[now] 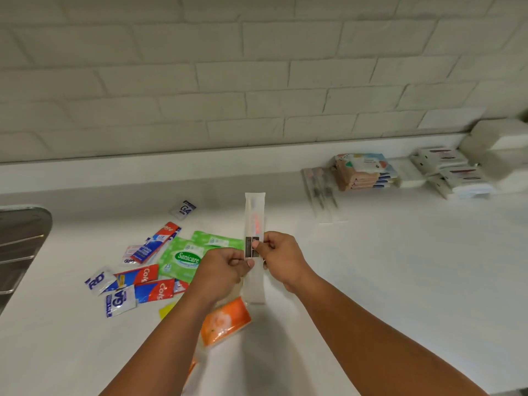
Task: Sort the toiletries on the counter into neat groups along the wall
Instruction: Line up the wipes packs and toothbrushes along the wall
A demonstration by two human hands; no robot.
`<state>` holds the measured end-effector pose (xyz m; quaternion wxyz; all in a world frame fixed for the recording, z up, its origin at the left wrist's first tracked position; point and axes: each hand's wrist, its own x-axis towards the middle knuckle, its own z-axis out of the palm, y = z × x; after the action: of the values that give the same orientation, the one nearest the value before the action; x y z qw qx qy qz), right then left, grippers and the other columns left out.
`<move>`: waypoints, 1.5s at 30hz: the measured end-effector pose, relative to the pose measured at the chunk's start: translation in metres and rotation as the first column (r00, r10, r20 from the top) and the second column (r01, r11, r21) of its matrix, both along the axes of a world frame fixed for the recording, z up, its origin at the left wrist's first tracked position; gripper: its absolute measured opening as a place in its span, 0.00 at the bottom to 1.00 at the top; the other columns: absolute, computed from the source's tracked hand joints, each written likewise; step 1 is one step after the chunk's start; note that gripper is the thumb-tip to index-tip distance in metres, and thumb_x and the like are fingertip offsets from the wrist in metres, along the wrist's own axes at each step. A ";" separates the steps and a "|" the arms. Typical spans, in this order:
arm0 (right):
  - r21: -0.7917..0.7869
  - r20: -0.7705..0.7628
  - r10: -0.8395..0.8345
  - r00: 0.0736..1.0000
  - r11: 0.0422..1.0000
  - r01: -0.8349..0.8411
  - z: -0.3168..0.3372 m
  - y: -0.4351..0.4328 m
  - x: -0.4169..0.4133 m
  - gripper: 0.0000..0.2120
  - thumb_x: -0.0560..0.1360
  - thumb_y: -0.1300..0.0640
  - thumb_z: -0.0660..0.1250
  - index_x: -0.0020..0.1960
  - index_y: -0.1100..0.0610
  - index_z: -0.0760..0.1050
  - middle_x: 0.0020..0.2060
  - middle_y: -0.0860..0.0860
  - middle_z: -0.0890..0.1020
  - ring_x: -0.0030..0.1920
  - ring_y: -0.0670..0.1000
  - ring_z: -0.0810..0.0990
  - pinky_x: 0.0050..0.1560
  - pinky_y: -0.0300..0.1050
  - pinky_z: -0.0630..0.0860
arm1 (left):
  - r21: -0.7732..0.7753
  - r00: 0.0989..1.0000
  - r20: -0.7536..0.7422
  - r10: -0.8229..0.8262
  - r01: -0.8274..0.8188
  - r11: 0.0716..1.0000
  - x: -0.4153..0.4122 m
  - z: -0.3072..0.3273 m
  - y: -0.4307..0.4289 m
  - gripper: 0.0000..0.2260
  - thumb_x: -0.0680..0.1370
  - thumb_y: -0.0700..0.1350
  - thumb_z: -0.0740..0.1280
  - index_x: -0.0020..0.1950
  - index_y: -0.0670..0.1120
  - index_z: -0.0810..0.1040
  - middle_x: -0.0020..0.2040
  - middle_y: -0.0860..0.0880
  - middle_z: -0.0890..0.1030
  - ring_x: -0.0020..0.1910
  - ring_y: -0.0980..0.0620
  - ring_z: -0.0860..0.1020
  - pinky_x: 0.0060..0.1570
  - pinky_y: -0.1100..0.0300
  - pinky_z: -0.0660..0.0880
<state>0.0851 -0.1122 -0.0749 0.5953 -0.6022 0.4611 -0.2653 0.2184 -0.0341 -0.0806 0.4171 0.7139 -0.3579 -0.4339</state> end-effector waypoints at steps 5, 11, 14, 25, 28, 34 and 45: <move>0.012 -0.016 -0.026 1.000 1.000 0.026 -0.010 -0.031 -0.035 0.11 0.79 0.59 0.67 0.39 0.52 0.80 0.32 0.48 0.81 0.30 0.45 0.76 0.37 0.40 0.74 | 0.008 1.000 -0.013 -0.014 0.014 1.000 -0.032 -0.017 -0.036 0.10 0.75 0.42 0.74 0.43 0.35 0.81 0.33 0.44 0.77 0.35 0.50 0.72 0.40 0.57 0.71; 0.041 -0.042 -0.053 0.998 0.998 0.055 -0.030 -0.072 -0.070 0.09 0.77 0.60 0.65 0.42 0.52 0.82 0.34 0.50 0.83 0.34 0.49 0.78 0.39 0.47 0.78 | 0.022 0.999 -0.042 0.019 -0.018 1.000 -0.066 -0.035 -0.080 0.11 0.76 0.43 0.74 0.42 0.35 0.80 0.31 0.44 0.76 0.33 0.50 0.70 0.38 0.57 0.68; -0.019 -0.128 -0.067 0.990 0.998 0.065 -0.044 -0.092 -0.083 0.10 0.75 0.56 0.62 0.48 0.50 0.82 0.38 0.48 0.84 0.39 0.51 0.81 0.46 0.52 0.81 | 0.035 0.998 -0.023 0.052 -0.051 0.998 -0.075 -0.042 -0.105 0.10 0.75 0.43 0.74 0.41 0.36 0.81 0.30 0.45 0.76 0.31 0.50 0.70 0.38 0.57 0.68; -0.656 -0.442 -0.279 0.853 0.749 -0.096 -0.073 -0.152 -0.134 0.12 0.74 0.58 0.71 0.57 0.54 0.80 0.56 0.50 0.79 0.59 0.52 0.75 0.60 0.46 0.75 | 0.119 0.962 0.264 0.071 -0.105 0.987 -0.085 -0.057 -0.195 0.09 0.73 0.47 0.77 0.39 0.44 0.83 0.35 0.50 0.82 0.35 0.50 0.79 0.37 0.62 0.73; -0.665 -0.520 -0.237 0.820 0.715 -0.215 -0.089 -0.169 -0.141 0.18 0.74 0.51 0.71 0.63 0.53 0.77 0.66 0.52 0.75 0.68 0.55 0.70 0.68 0.53 0.71 | 0.167 0.941 0.336 0.027 -0.088 0.982 -0.086 -0.054 -0.216 0.10 0.73 0.49 0.76 0.40 0.43 0.83 0.36 0.47 0.84 0.37 0.48 0.82 0.42 0.59 0.78; -0.639 -0.630 -0.147 0.763 0.655 -0.402 -0.102 -0.185 -0.140 0.24 0.78 0.47 0.64 0.72 0.53 0.68 0.76 0.56 0.65 0.77 0.59 0.60 0.76 0.58 0.60 | 0.188 0.885 0.464 -0.039 -0.056 0.981 -0.085 -0.049 -0.246 0.13 0.74 0.51 0.74 0.35 0.43 0.82 0.32 0.48 0.83 0.34 0.49 0.82 0.41 0.56 0.80; -0.616 -0.661 -0.128 0.739 0.655 -0.438 -0.106 -0.186 -0.141 0.22 0.82 0.47 0.56 0.75 0.51 0.65 0.78 0.53 0.61 0.79 0.56 0.54 0.78 0.56 0.52 | 0.121 0.841 0.542 0.002 -0.081 0.989 -0.092 -0.049 -0.260 0.08 0.75 0.50 0.73 0.41 0.46 0.83 0.35 0.50 0.83 0.37 0.50 0.82 0.45 0.54 0.81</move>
<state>-0.0564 -0.2978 -0.1809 0.1198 -0.8821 0.4321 -0.1445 0.1263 -0.2937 -0.1298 0.2579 0.8421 -0.4140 -0.2301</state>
